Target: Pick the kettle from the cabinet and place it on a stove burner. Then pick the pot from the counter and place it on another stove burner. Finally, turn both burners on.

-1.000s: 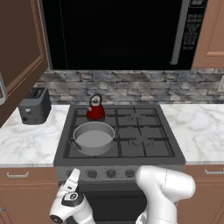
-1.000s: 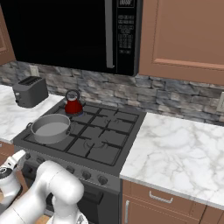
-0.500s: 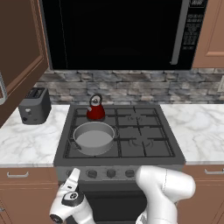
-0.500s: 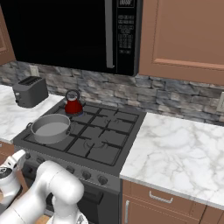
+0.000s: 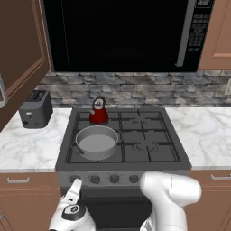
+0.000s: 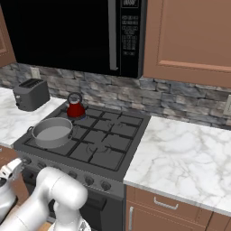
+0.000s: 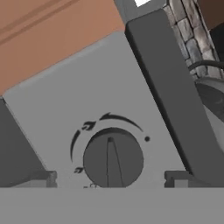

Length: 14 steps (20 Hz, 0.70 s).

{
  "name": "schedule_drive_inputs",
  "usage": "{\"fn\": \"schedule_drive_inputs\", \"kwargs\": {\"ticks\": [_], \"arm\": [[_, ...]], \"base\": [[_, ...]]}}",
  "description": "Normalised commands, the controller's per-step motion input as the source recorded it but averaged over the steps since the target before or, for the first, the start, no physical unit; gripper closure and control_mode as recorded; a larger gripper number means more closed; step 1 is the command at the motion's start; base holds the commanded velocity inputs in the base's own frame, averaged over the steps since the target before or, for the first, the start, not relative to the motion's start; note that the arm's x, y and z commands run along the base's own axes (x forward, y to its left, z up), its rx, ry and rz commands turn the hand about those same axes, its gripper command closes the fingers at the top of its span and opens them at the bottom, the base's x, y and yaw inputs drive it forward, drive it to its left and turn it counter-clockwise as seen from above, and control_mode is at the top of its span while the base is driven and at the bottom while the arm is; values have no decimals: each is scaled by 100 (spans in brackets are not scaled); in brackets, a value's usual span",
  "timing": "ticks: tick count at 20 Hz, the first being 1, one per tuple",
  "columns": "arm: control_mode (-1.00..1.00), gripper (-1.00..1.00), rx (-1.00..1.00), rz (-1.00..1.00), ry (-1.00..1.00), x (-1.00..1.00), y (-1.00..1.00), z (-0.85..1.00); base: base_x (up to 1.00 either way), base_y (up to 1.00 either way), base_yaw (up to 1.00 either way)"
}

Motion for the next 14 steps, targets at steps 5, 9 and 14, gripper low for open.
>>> {"fn": "schedule_drive_inputs", "kwargs": {"ticks": [5,9,14], "arm": [[-100,-100,0,0,0,-41,20,0],[-100,-100,0,0,0,-45,26,0],[-100,-100,0,0,0,-44,24,0]], "base": [[0,0,0],[0,0,0],[0,0,0]]}}
